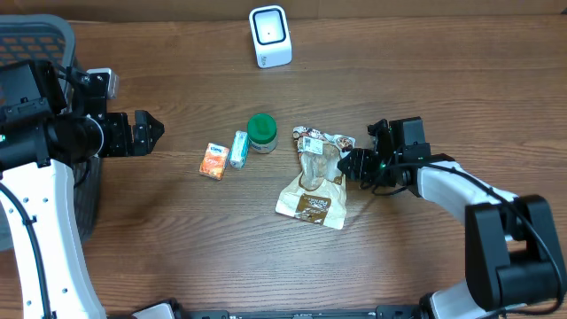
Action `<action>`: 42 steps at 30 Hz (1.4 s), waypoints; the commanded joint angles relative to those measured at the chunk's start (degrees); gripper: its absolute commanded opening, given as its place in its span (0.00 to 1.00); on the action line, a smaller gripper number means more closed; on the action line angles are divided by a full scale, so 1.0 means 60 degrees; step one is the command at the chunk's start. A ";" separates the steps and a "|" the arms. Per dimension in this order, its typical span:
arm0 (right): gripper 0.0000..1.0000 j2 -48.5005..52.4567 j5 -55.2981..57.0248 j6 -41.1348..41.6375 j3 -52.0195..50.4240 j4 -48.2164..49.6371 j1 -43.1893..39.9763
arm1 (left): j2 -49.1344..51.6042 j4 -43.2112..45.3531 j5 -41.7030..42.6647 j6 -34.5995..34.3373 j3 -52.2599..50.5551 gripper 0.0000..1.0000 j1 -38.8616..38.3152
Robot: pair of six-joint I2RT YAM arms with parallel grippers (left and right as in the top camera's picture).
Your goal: Scan the item barcode
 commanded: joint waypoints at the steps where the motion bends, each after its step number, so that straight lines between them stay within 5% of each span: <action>1: 0.49 0.0514 0.0015 0.0025 -0.0062 0.0222 0.0007 | 0.0018 0.0007 -0.0029 0.0142 -0.0033 1.00 0.0044; 15: 0.30 0.1330 0.0375 0.0000 -0.0069 0.0608 0.0678 | 0.0018 0.0004 -0.0033 0.0142 -0.0033 0.99 0.0044; 17: 0.22 0.1330 0.0379 0.0000 -0.0069 0.0648 0.0729 | 0.0018 0.0004 -0.0033 0.0146 -0.0033 1.00 0.0044; 19: 0.04 0.1330 0.0382 0.0000 -0.0069 0.0652 0.0739 | 0.0018 0.0004 -0.0029 0.0142 -0.0033 1.00 0.0044; 23: 0.04 0.1286 0.0339 0.0291 0.0011 0.0470 0.0670 | 0.0018 0.0004 -0.0033 0.0142 -0.0033 1.00 0.0044; 32: 0.04 -0.0452 0.1519 -0.0288 0.2102 -0.3279 0.0871 | 0.0018 0.0004 -0.0033 0.0142 -0.0029 1.00 0.0044; 42: 0.04 -0.1045 0.6189 0.0149 0.4783 -0.7577 0.3275 | 0.0018 0.0004 -0.0029 0.0146 -0.0029 1.00 0.0044</action>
